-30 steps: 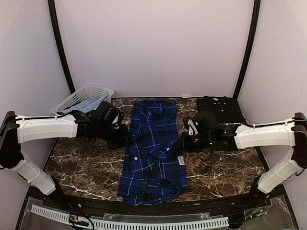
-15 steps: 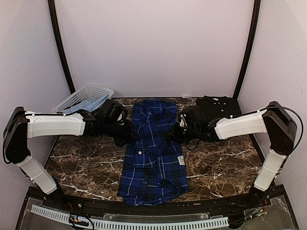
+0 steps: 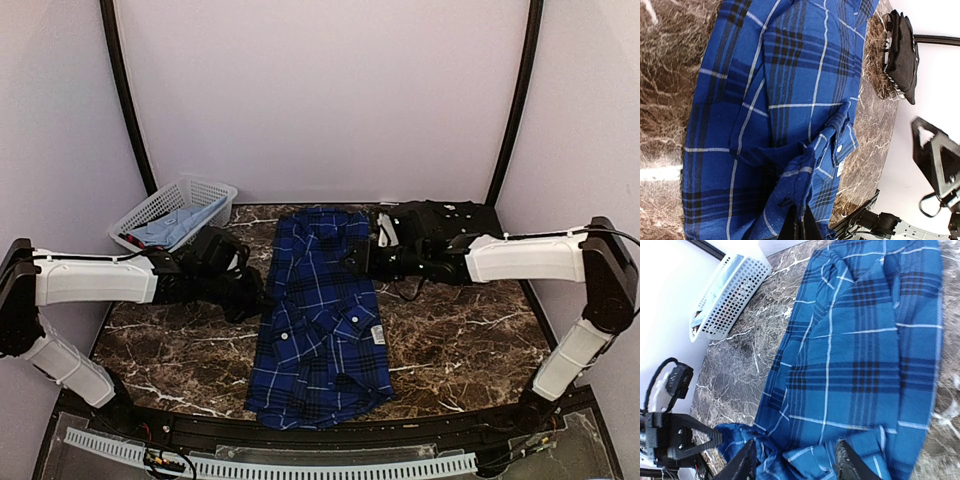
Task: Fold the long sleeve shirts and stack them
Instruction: Adjust the 2/3-rectangle-folded shirt at the center of the board.
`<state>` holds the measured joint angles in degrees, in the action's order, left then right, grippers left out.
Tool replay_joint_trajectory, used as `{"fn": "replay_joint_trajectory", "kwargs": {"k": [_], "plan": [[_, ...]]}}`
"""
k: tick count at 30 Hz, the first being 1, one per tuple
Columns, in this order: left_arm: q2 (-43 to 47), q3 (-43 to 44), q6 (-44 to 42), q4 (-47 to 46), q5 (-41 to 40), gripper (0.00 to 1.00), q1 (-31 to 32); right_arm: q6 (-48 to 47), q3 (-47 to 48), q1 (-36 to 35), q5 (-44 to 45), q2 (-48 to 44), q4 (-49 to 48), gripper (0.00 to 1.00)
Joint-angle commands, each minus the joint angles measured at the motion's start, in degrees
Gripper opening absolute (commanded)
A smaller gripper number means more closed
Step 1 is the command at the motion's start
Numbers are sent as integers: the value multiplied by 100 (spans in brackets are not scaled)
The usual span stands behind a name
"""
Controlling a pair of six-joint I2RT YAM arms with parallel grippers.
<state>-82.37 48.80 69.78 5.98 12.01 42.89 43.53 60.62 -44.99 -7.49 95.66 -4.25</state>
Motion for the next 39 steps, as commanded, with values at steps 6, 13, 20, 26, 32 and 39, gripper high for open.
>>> {"fn": "replay_joint_trajectory", "kwargs": {"k": [6, 13, 20, 26, 32, 39], "plan": [[264, -214, 106, -199, 21, 0, 129, -751, -1028, -586, 792, -1242, 1148, 36], [205, -175, 105, -234, 27, 0, 148, -774, -1202, -1642, 1826, -764, 1790, 43], [171, -86, 64, -146, -8, 0, 149, -694, -983, -1974, 2294, -92, 1826, 45], [173, -63, 40, -91, -23, 0, 145, -622, -674, -2169, 2841, 439, 1967, 46], [197, -63, 30, -59, -38, 0, 149, -494, -357, -2297, 3314, 573, 2224, 45], [228, -46, 6, -27, -52, 0, 149, -485, -142, -2296, 3487, 806, 2338, 39]]}}
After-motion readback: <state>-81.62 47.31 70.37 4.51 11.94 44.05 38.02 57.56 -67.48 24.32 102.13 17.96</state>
